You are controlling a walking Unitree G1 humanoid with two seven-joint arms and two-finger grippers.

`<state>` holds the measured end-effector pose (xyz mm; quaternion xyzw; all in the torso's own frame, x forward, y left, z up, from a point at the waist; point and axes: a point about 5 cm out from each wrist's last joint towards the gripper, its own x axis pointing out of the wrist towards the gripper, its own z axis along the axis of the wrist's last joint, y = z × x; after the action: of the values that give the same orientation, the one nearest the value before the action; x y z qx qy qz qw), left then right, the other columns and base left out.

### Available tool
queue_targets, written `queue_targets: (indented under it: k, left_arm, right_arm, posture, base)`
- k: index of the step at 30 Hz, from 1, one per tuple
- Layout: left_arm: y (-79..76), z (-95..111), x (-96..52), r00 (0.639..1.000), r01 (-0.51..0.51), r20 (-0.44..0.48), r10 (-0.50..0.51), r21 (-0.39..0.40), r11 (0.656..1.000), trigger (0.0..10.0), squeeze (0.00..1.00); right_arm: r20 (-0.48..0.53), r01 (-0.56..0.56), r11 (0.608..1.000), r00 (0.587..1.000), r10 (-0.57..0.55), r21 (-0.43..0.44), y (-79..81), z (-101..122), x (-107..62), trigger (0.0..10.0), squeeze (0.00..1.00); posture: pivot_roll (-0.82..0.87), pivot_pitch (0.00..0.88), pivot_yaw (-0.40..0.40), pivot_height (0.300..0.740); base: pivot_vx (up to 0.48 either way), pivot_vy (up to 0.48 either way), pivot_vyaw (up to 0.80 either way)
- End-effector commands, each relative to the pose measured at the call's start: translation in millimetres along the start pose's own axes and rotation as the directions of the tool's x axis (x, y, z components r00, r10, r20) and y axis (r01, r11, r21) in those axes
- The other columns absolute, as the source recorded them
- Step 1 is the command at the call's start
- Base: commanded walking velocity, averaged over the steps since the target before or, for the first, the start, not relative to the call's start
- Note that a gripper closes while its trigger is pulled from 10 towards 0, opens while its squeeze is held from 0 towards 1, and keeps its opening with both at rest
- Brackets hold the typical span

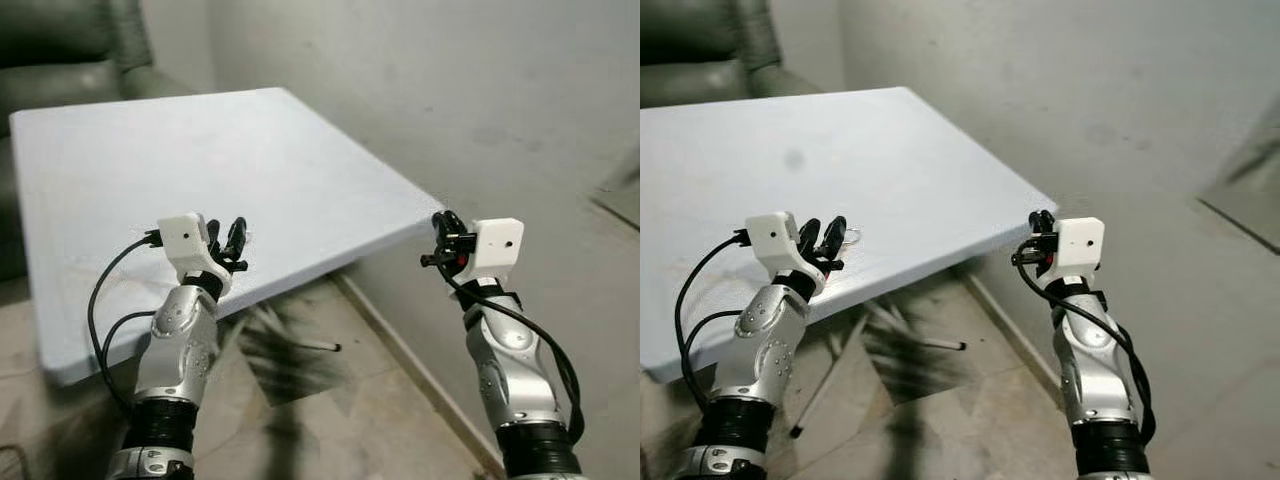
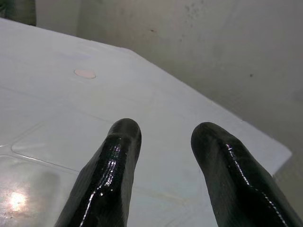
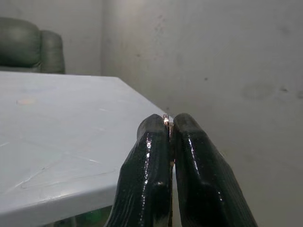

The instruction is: Hang keys on a hook

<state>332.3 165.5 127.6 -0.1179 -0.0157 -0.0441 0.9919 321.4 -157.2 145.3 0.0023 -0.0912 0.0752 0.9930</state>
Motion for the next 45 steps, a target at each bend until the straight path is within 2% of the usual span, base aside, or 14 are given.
queue_targets:
  k: [1,3,5,13,21,27,45]
  left_arm:
    - [-8.5,2.0,1.7,0.999,0.039,0.009,-0.039,0.004,0.999,10.0,0.0]
    - [-10.1,4.0,1.5,0.998,0.059,0.026,-0.06,0.021,0.998,10.0,0.0]
    - [-11.7,5.3,1.0,0.996,0.082,0.04,-0.084,0.029,0.996,10.0,0.0]
    - [-10.9,5.1,0.9,0.996,0.081,0.034,-0.082,0.026,0.996,10.0,0.0]
    - [-10.9,6.3,1.3,0.995,0.088,0.033,-0.089,0.041,0.995,10.0,0.0]
    - [-12.4,4.4,-0.4,0.996,0.085,0.023,-0.086,0.061,0.995,10.0,0.0]
    - [-17.0,2.9,-3.2,0.997,0.074,0.024,-0.077,0.095,0.993,10.0,0.0]
  right_arm:
    - [0.015,0.016,1.0,1.0,-0.016,-0.016,-4.3,4.0,-0.7,10.0,0.0]
    - [0.034,0.02,1.0,0.999,-0.02,-0.001,-3.7,5.3,-2.1,10.0,0.0]
    - [0.027,0.013,0.999,1.0,-0.012,-0.036,-2.4,5.1,-2.2,10.0,0.0]
    - [0.054,-0.013,1.0,0.998,0.014,-0.015,-2.5,7.5,-6.6,10.0,0.0]
    - [0.039,0.0,1.0,0.999,0.0,0.006,-4.0,6.7,-5.0,10.0,0.0]
    - [0.021,0.024,1.0,0.999,-0.025,0.015,-7.5,3.9,-5.7,10.0,0.0]
    - [-0.003,0.03,0.999,1.0,-0.03,0.016,-8.9,1.7,-6.2,10.0,0.0]
  posture:
    - [-0.01,0.0,-0.071,0.74]
    - [-0.01,0.0,-0.073,0.74]
    - [-0.01,0.0,-0.072,0.74]
    - [-0.01,0.0,-0.071,0.74]
    - [-0.01,0.0,-0.067,0.74]
    - [-0.01,0.0,-0.066,0.74]
    - [0.0,0.0,-0.078,0.74]
  base:
    - [0.0,0.0,-0.74]
    - [0.0,0.0,-0.66]
    - [0.163,0.0,0.0]
    - [0.465,0.0,0.0]
    - [0.48,0.0,0.0]
    - [0.476,0.0,-0.71]
    - [0.0,0.0,-0.7]
